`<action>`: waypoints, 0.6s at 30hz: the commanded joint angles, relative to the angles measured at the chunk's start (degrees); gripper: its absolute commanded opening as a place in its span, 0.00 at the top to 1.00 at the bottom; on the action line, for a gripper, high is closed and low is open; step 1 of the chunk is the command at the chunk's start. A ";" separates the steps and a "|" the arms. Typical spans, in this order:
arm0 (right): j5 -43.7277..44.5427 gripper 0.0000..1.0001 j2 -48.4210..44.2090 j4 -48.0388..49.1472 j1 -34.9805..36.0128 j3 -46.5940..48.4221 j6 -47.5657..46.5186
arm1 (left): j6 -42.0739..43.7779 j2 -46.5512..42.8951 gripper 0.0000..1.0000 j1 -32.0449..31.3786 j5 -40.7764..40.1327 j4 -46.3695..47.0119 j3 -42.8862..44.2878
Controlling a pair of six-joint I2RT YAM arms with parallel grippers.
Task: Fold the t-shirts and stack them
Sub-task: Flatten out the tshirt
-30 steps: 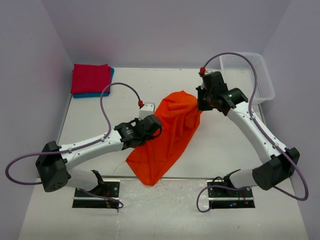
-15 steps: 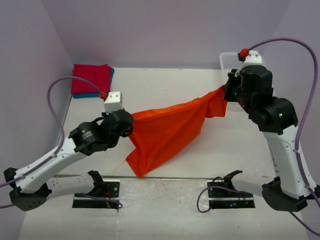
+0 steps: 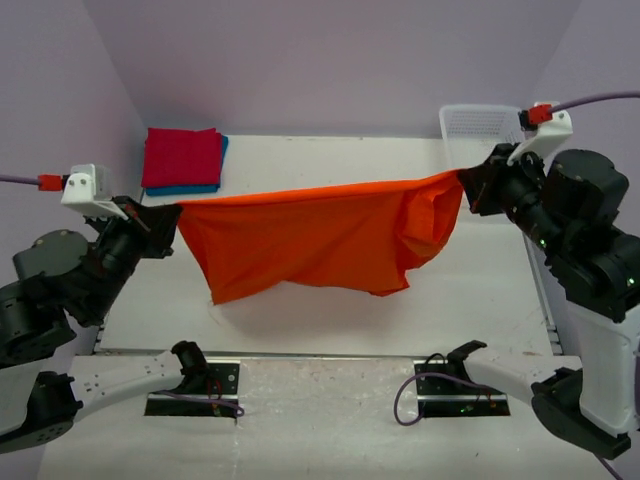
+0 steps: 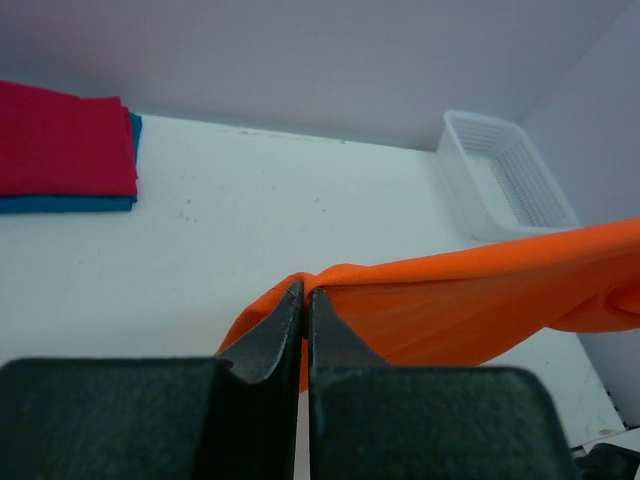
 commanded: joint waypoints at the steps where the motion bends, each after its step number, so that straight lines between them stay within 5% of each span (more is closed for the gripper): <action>1: -10.48 1.00 -5.27 2.28 -0.12 2.00 -1.11 | 6.79 -0.32 1.00 0.24 5.08 2.17 3.31; 11: -26.41 1.00 -10.91 4.65 -0.12 7.28 -1.46 | 11.63 2.22 1.00 0.24 12.32 11.41 0.86; 18: -17.71 1.00 -4.59 4.12 -0.12 6.05 -1.89 | 8.20 15.54 1.00 0.42 -9.20 9.14 -2.84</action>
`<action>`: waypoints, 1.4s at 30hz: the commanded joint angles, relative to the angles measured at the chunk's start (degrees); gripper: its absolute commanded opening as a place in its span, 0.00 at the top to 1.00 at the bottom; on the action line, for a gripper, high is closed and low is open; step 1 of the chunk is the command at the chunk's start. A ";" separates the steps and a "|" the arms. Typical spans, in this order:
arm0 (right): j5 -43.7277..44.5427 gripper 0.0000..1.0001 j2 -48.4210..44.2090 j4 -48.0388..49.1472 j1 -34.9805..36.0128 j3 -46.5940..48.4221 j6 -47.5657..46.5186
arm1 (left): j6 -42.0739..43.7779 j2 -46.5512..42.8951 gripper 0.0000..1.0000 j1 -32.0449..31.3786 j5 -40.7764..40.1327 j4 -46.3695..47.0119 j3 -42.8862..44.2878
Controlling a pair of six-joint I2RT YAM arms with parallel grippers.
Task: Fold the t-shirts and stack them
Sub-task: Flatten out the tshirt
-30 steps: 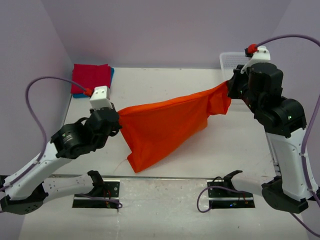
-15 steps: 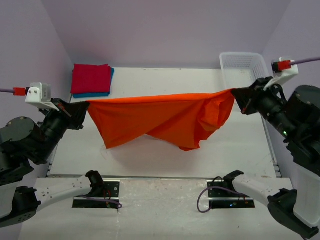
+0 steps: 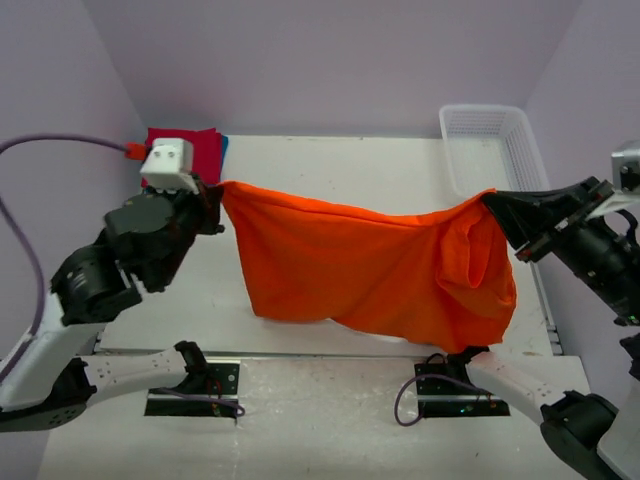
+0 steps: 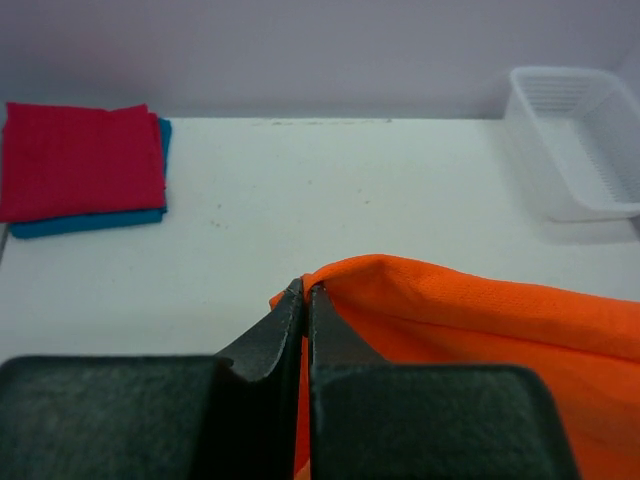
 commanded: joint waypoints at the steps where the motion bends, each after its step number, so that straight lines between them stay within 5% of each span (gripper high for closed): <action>1: 2.86 1.00 7.37 0.86 -0.09 -0.60 -1.28 | -0.67 9.30 1.00 1.09 -12.32 -1.49 -1.56; 16: -20.68 1.00 1.15 1.30 -0.09 7.75 -3.48 | 4.95 -6.59 1.00 1.10 10.42 8.61 6.62; 25: -39.67 1.00 -3.25 12.63 -0.09 3.37 1.00 | 5.92 -10.72 1.00 1.37 23.61 14.75 5.05; 30: -34.07 1.00 2.44 12.46 -0.09 1.35 0.21 | 7.66 -5.81 1.00 1.37 17.83 19.14 -2.14; 35: -11.89 1.00 13.95 11.24 -0.09 0.89 -3.65 | 9.51 8.50 1.00 2.84 -4.20 21.43 -6.47; 37: -5.52 1.00 21.92 10.27 -0.27 2.30 -5.49 | 9.61 14.99 1.00 8.10 -1.73 23.97 -8.57; 38: -1.92 1.00 24.59 10.35 -1.23 3.00 -6.02 | 7.35 16.60 1.00 16.66 6.83 24.86 -10.24; 42: -1.62 1.00 37.42 12.10 -5.45 5.02 -5.42 | -0.75 29.60 1.00 30.88 12.45 20.83 -9.02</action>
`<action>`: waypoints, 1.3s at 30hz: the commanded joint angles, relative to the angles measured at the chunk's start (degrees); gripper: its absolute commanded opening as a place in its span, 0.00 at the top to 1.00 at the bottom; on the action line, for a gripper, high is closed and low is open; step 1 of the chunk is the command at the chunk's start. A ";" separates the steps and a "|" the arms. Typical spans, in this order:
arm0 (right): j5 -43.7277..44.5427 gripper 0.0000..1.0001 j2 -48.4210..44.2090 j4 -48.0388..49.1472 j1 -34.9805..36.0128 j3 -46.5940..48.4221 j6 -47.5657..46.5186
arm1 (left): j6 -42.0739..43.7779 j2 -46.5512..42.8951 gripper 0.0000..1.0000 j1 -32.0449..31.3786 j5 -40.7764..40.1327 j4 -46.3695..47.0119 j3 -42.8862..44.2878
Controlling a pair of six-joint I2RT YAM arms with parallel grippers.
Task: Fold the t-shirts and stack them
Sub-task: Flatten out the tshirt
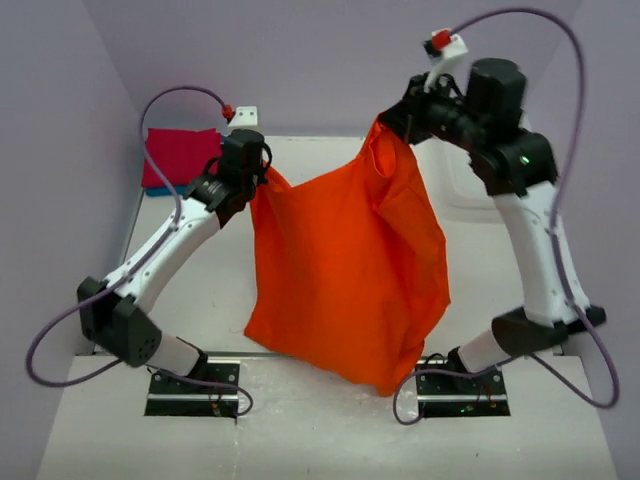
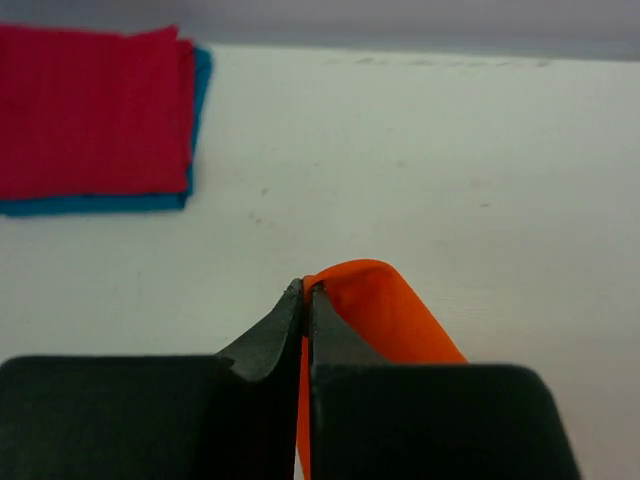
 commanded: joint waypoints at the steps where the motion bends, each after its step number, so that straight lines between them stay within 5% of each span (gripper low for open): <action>1: 8.54 1.00 11.34 0.05 -3.61 1.81 -1.00 | -4.83 6.46 1.00 9.38 1.33 1.71 -1.08; 5: 7.84 1.00 26.52 -1.09 -7.13 9.53 -2.05 | -2.02 14.92 1.00 15.27 1.66 3.58 -0.57; 11: 3.71 1.00 34.47 2.76 -9.07 9.65 -6.62 | 2.37 22.04 1.00 21.08 -2.19 5.26 6.27; 14: 3.00 0.67 35.62 2.34 -9.07 9.73 -7.41 | 3.17 23.72 0.99 21.96 -0.88 5.60 8.74; 15: 4.05 0.46 35.27 1.55 -9.07 9.91 -6.46 | 3.17 23.81 0.95 21.96 -0.09 5.08 9.19; 18: 7.91 0.35 31.86 0.31 -9.16 4.94 -4.43 | 1.16 22.15 0.68 21.17 1.14 4.46 8.67; 22: 14.77 0.07 18.97 2.24 -9.07 -8.78 0.04 | 1.06 17.06 0.25 15.92 -4.62 3.59 6.47; 27: 19.34 0.05 11.81 0.14 -9.07 -23.18 3.39 | -2.35 14.49 0.14 9.05 -7.55 -1.33 6.20; 29: 22.34 0.05 10.05 0.66 -9.16 -27.95 6.29 | -3.85 13.35 0.16 6.59 -2.59 -2.39 4.46; 33: 18.05 0.23 4.96 9.43 -9.07 -45.40 14.10 | -5.61 11.33 0.41 4.74 15.79 4.71 -2.58; 35: 17.59 0.37 3.63 14.60 -9.07 -53.06 16.92 | -6.32 12.55 0.72 2.55 23.08 7.88 -4.95; 36: 17.33 0.52 2.50 16.03 -9.07 -55.20 19.11 | -6.23 13.86 0.88 1.41 24.51 10.07 -5.31; 39: 14.35 0.62 -0.49 21.65 -9.07 -62.32 22.28 | -4.92 17.63 1.00 -3.16 30.23 13.15 -5.58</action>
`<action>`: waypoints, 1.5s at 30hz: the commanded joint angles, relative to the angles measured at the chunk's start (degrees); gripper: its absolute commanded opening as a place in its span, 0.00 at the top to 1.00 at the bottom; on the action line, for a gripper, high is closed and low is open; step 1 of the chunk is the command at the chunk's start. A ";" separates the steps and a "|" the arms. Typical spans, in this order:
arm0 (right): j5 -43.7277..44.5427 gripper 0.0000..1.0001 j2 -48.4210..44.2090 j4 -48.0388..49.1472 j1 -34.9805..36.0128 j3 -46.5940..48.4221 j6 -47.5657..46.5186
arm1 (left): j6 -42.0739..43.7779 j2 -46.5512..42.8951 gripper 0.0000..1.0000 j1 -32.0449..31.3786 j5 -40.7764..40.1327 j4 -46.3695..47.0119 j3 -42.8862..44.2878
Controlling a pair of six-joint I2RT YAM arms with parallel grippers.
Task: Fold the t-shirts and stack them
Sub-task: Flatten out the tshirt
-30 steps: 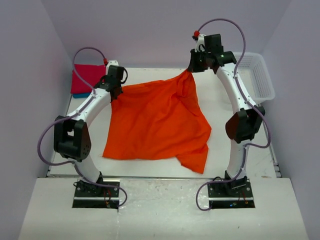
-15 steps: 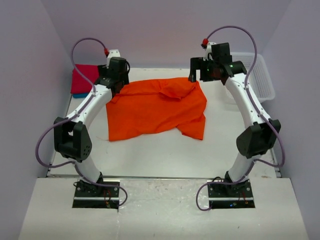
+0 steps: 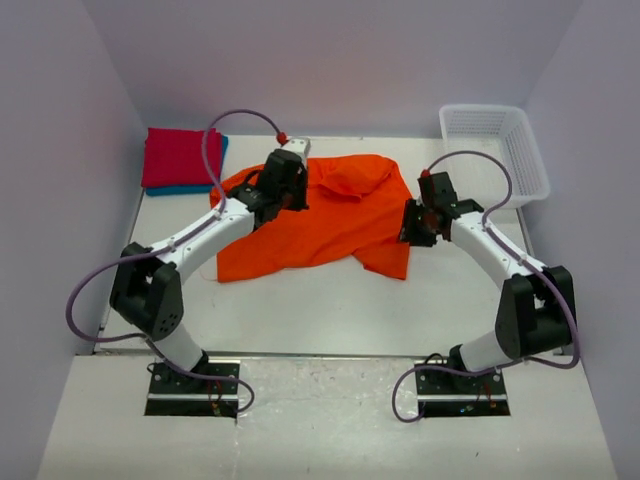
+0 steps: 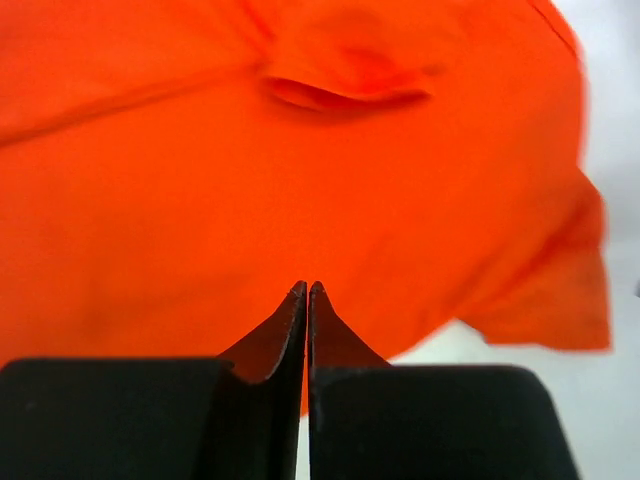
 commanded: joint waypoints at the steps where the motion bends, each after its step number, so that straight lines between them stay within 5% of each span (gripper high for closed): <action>1: -3.31 0.62 -5.68 11.15 0.00 -5.41 7.41 | 0.61 4.30 1.00 -5.01 16.49 7.72 -0.37; 7: -4.29 0.59 -10.25 15.03 -0.09 -12.54 10.66 | -0.70 13.79 1.00 -9.05 27.07 11.68 4.01; 8: -4.20 0.50 -10.43 15.12 0.00 -13.68 10.66 | -0.79 14.84 0.99 -9.58 27.43 11.68 4.46; 13: -4.81 0.46 -9.12 15.38 -0.09 -17.38 10.75 | -1.31 21.09 0.98 -12.04 27.96 12.12 6.74; 28: -4.64 0.36 -6.75 16.17 -0.09 -23.10 12.68 | -5.09 24.35 1.00 -9.76 15.48 5.17 4.38; 40: -5.08 0.39 -2.97 13.98 0.00 -21.87 14.00 | -5.09 23.55 1.00 -8.27 17.07 5.97 2.62; 45: -5.34 0.53 -2.09 13.01 0.00 -21.08 14.00 | -5.01 22.24 1.00 -7.65 17.59 6.67 0.51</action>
